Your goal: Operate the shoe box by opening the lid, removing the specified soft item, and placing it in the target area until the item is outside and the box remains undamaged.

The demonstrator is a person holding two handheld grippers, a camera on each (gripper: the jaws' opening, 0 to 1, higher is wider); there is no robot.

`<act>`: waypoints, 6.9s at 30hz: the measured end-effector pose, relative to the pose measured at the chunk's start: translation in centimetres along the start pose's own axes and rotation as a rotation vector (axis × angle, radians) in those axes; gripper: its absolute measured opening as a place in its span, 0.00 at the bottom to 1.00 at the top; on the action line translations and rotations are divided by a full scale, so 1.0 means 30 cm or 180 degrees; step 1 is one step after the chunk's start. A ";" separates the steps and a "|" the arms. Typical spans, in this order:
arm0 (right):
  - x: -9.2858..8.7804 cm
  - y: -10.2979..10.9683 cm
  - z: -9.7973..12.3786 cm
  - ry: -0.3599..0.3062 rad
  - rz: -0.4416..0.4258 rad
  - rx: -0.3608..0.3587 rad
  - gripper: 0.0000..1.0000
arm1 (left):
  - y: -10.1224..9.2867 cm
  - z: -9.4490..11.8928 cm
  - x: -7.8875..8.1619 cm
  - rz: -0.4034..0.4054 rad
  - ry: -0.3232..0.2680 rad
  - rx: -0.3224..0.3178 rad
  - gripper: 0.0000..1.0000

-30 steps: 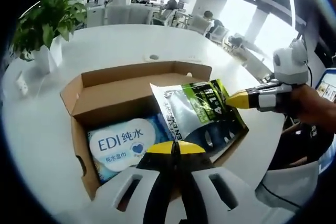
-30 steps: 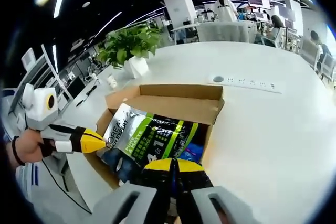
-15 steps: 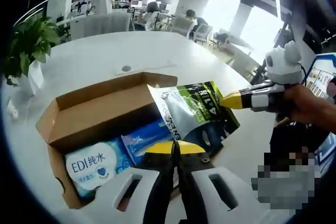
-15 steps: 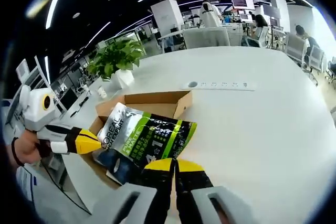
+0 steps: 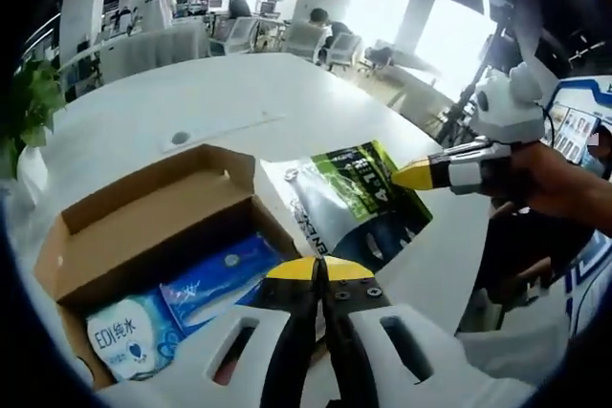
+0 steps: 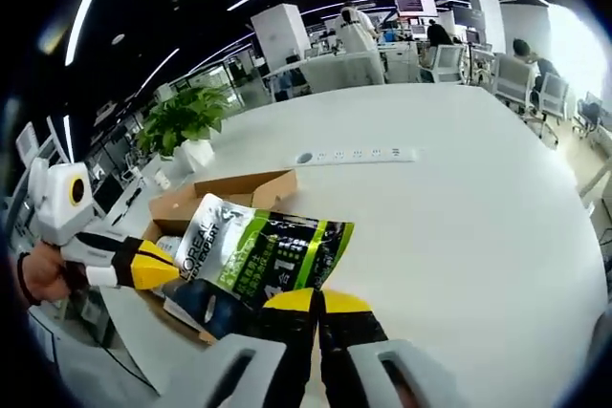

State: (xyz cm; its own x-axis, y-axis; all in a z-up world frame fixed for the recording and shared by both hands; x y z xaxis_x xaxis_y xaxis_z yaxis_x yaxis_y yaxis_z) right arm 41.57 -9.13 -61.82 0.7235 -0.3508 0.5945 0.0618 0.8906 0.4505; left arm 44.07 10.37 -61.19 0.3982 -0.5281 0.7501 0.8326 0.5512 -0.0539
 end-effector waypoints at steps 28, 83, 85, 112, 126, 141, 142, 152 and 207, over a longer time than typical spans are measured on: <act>0.067 -0.208 -0.136 0.0209 -0.0027 -0.0143 0.00 | -0.007 -0.291 0.039 -0.0464 0.0536 -0.0111 0.00; 0.003 -0.303 -0.313 0.0551 -0.0112 -0.0122 0.00 | 0.018 -0.412 0.006 -0.0979 0.1271 -0.0219 0.03; -0.002 -0.302 -0.314 0.0550 -0.0141 -0.0121 0.00 | 0.017 -0.413 0.006 -0.0997 0.1290 -0.0224 0.03; -0.005 -0.249 -0.359 0.0457 -0.0391 -0.0156 0.00 | 0.119 -0.142 0.060 -0.0423 0.0247 -0.0172 0.27; -0.010 -0.217 -0.380 0.0487 -0.0271 -0.0221 0.00 | 0.184 0.021 -0.045 -0.0207 0.0199 0.0034 0.28; -0.021 -0.235 -0.373 0.0612 -0.0152 -0.0310 0.01 | 0.211 0.088 -0.103 -0.0113 0.0218 0.0120 0.28; -0.023 -0.235 -0.371 0.0612 -0.0136 -0.0316 0.01 | 0.214 0.093 -0.108 -0.0103 0.0221 0.0126 0.28; 0.003 -0.206 -0.310 0.0491 0.0053 -0.0233 0.11 | 0.248 0.159 -0.139 -0.0045 0.0176 0.0229 0.28; -0.160 0.527 -0.182 0.0458 0.1457 0.1387 0.50 | 0.300 0.509 -0.394 0.0310 -0.0213 0.0614 0.52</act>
State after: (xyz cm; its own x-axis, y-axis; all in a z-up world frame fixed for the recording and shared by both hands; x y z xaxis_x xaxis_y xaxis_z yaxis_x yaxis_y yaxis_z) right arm 42.81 8.20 -61.19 0.6973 0.1057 0.7089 -0.5376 0.7314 0.4196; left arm 40.97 31.42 -60.49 0.4414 -0.4258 0.7898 0.6998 0.7143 -0.0060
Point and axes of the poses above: the point that each gripper's makers call its tool centre point, and the gripper's own axes: z roughly backward along the fingers, y roughly to its left, x roughly out of its top, the point moved 7 cm from there along z, roughly backward along the fingers, and after that the axes turned 15 degrees about -z, right-handed, at the moved point
